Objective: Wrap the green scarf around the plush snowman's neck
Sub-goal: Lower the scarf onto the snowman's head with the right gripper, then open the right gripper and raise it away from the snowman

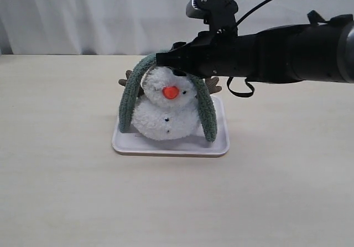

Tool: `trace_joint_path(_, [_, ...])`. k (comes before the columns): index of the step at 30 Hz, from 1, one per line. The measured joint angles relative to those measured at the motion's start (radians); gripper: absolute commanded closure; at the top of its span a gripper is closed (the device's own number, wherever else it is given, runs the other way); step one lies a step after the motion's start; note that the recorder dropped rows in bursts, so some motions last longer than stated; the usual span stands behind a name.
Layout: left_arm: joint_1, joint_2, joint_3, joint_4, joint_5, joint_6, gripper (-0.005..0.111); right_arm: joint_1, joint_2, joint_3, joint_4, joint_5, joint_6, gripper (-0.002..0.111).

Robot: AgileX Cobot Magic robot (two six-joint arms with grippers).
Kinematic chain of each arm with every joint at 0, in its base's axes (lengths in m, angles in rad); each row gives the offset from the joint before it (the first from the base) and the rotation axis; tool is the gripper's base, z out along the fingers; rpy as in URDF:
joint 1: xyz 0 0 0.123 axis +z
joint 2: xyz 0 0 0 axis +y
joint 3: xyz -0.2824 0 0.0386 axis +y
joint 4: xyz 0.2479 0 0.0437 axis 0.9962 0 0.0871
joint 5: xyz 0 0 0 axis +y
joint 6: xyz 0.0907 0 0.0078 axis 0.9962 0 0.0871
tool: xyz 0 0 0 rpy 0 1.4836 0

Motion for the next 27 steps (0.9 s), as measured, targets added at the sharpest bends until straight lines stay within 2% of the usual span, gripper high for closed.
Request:
trace_joint_path(8, [0.0,0.0,0.0,0.0,0.0,0.0,0.107,-0.037,-0.004,0.0,-0.079,0.107,0.145,0.059])
trace_joint_path(18, [0.0,0.0,0.0,0.0,0.0,0.0,0.107,-0.064,-0.04,0.0,-0.585,0.09,0.437,0.059])
trace_joint_path(23, [0.0,0.0,0.0,0.0,0.0,0.0,0.107,-0.072,-0.092,0.0,-0.706,0.084,0.469,0.059])
trace_joint_path(27, [0.0,0.0,0.0,0.0,0.0,0.0,0.107,-0.072,-0.137,0.0,-0.728,0.089,0.474,0.06])
